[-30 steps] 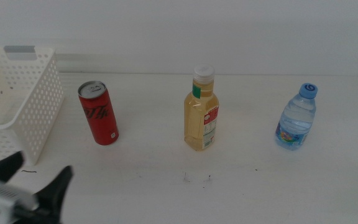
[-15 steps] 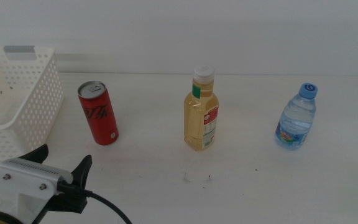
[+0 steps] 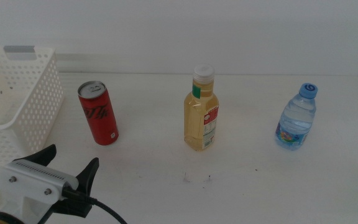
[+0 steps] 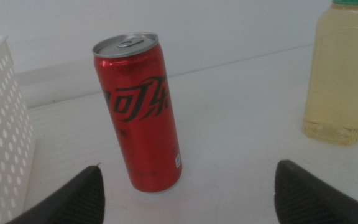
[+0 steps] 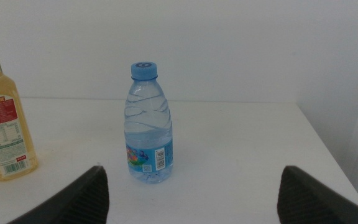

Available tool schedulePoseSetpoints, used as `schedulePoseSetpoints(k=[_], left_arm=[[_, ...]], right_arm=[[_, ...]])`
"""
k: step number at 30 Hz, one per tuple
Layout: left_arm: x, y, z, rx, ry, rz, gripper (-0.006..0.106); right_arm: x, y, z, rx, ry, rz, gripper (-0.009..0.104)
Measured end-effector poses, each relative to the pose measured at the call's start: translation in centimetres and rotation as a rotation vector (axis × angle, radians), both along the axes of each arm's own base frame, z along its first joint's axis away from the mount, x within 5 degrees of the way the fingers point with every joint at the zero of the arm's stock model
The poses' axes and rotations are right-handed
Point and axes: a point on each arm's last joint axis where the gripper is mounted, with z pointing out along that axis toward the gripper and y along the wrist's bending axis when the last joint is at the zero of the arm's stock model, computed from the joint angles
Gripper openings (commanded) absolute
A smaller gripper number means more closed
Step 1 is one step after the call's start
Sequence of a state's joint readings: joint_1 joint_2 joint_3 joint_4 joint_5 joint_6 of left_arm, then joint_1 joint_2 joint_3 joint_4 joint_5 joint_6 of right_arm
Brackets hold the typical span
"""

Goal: Use arms to grab the bottles and put them into the dustbin to the left of the table.

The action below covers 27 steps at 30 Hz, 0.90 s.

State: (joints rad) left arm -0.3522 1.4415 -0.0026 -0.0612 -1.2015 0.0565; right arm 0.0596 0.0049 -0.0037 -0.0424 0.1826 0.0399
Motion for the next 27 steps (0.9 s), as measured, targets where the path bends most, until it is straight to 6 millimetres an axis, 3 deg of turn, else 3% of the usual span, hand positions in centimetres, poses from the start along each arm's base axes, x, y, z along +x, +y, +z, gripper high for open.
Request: schedulePoseSetpoints(k=[8, 27], left_arm=[[1.3, 0.1, -0.5, -0.046, 0.06, 0.067, 0.094], [12.1, -2.7, -4.8, -0.038, 0.126, 0.148, 0.094]], right_arm=[[0.0, 0.0, 0.0, 0.0, 0.0, 0.0, 0.084], [0.0, 0.0, 0.0, 0.0, 0.0, 0.0, 0.084]])
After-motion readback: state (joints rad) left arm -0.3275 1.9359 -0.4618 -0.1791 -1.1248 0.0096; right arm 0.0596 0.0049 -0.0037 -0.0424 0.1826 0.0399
